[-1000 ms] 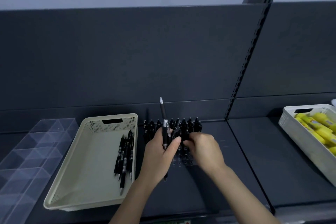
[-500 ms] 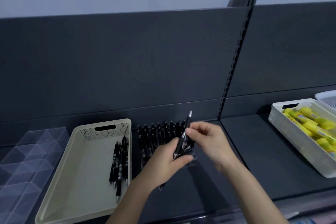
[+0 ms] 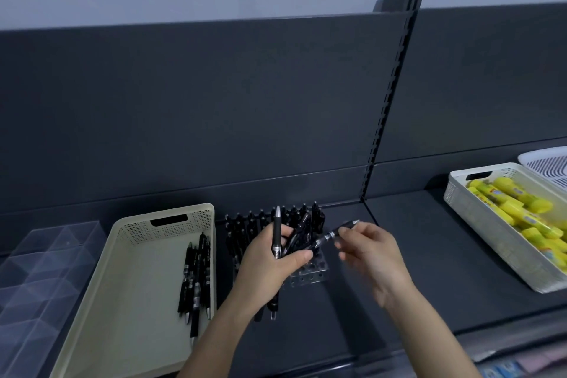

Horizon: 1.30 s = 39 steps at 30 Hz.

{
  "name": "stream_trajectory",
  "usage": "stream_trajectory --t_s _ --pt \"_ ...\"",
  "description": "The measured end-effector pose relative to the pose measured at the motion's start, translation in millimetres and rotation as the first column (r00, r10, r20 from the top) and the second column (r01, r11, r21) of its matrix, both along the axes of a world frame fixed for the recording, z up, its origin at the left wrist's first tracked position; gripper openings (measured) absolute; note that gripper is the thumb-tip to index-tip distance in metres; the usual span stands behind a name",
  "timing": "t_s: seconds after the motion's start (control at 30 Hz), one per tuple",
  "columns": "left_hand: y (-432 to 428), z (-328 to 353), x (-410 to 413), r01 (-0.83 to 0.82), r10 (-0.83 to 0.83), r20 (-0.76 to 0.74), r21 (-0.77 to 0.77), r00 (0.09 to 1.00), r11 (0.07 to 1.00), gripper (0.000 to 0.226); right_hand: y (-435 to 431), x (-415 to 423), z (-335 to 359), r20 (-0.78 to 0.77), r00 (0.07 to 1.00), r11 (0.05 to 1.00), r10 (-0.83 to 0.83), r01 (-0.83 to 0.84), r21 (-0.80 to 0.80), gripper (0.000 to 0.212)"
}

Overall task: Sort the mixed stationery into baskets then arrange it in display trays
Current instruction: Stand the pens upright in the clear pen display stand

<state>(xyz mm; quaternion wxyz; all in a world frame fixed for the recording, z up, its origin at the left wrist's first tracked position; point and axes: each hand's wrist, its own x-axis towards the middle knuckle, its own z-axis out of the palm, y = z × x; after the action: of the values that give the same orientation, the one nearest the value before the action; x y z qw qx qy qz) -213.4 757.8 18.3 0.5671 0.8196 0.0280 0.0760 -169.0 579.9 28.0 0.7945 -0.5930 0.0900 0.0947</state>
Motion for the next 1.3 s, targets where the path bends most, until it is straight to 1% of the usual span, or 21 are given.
stream_trajectory --t_s 0.03,0.07,0.1,0.13,0.17,0.2,0.27,0.33,0.4,0.43,0.47,0.5,0.57,0.63,0.7,0.77,0.87,1.0,1.13,1.23,1.3 --pt "0 0 -1 0.004 -0.004 -0.008 0.018 1.000 1.000 0.026 -2 -1 -4 0.095 0.994 0.969 -0.055 0.076 -0.236 0.017" --pt "0 1 -1 0.012 -0.012 -0.017 0.042 1.000 0.999 0.026 -5 -3 -6 0.225 0.973 0.851 -0.050 0.159 -0.500 0.026" --pt "-1 1 -2 0.022 -0.020 -0.022 0.068 1.000 0.997 0.027 -7 -4 -8 0.347 0.937 0.700 0.045 0.218 -0.680 0.034" --pt "-1 1 -2 0.025 -0.023 -0.025 0.089 0.999 0.996 0.027 -8 -6 -9 0.426 0.886 0.584 0.181 0.252 -0.772 0.036" --pt "-2 1 -2 0.023 -0.020 -0.027 0.103 0.999 0.994 0.027 -7 -8 -10 0.451 0.835 0.519 0.315 0.247 -0.819 0.035" --pt "-3 1 -2 0.021 -0.018 -0.027 0.108 0.999 0.994 0.027 -4 -12 -11 0.450 0.790 0.479 0.418 0.229 -0.847 0.031" --pt "-5 1 -3 0.022 -0.019 -0.028 0.109 0.999 0.994 0.029 0 -16 -15 0.444 0.725 0.424 0.526 0.230 -0.876 0.021" --pt "-3 1 -5 0.012 -0.009 -0.030 0.104 1.000 0.995 0.031 2 -18 -18 0.442 0.705 0.395 0.554 0.245 -0.885 0.014" --pt "1 0 -6 -0.004 0.006 -0.019 0.111 1.000 0.994 0.027 2 -17 -21 0.452 0.730 0.395 0.513 0.267 -0.879 0.007" --pt "3 -1 -8 -0.010 0.011 -0.013 0.117 1.000 0.993 0.024 1 -15 -23 0.469 0.753 0.414 0.462 0.285 -0.865 0.005" --pt "5 -2 -9 -0.017 0.018 -0.006 0.120 1.000 0.993 0.019 0 -12 -25 0.478 0.784 0.440 0.397 0.295 -0.848 0.009" --pt "7 -2 -10 -0.026 0.025 0.004 0.123 1.000 0.992 0.013 0 -9 -26 0.476 0.815 0.477 0.331 0.290 -0.830 0.013" --pt "9 -3 -11 -0.040 0.038 0.017 0.135 0.999 0.990 0.003 5 -2 -26 0.445 0.864 0.568 0.236 0.249 -0.784 0.013" --pt "9 -3 -12 -0.042 0.038 0.028 0.144 0.999 0.989 0.002 13 3 -26 0.415 0.888 0.632 0.198 0.208 -0.746 0.014" --pt "10 -3 -13 -0.040 0.035 0.035 0.154 0.999 0.987 0.004 20 7 -27 0.406 0.893 0.644 0.193 0.197 -0.739 0.018" --pt "12 -3 -13 -0.046 0.041 0.036 0.161 0.999 0.986 0.006 25 10 -28 0.405 0.887 0.626 0.220 0.190 -0.756 0.019" --pt "14 -2 -14 -0.055 0.047 0.051 0.171 0.998 0.984 0.006 28 12 -34 0.354 0.888 0.560 0.295 0.139 -0.816 0.014" --pt "16 -1 -13 -0.061 0.051 0.058 0.177 0.997 0.982 0.005 33 11 -41 0.247 0.894 0.419 0.373 0.075 -0.905 0.017" --pt "17 -1 -11 -0.069 0.059 0.061 0.170 0.996 0.983 0.005 35 13 -40 0.229 0.896 0.375 0.381 0.076 -0.924 0.024" --pt "17 -2 -11 -0.073 0.065 0.059 0.145 0.996 0.987 0.005 34 14 -37 0.195 0.882 0.305 0.429 0.062 -0.950 0.027" --pt "16 -3 -10 -0.071 0.064 0.053 0.133 0.997 0.989 0.004 35 15 -37 0.190 0.876 0.280 0.444 0.065 -0.958 0.028"
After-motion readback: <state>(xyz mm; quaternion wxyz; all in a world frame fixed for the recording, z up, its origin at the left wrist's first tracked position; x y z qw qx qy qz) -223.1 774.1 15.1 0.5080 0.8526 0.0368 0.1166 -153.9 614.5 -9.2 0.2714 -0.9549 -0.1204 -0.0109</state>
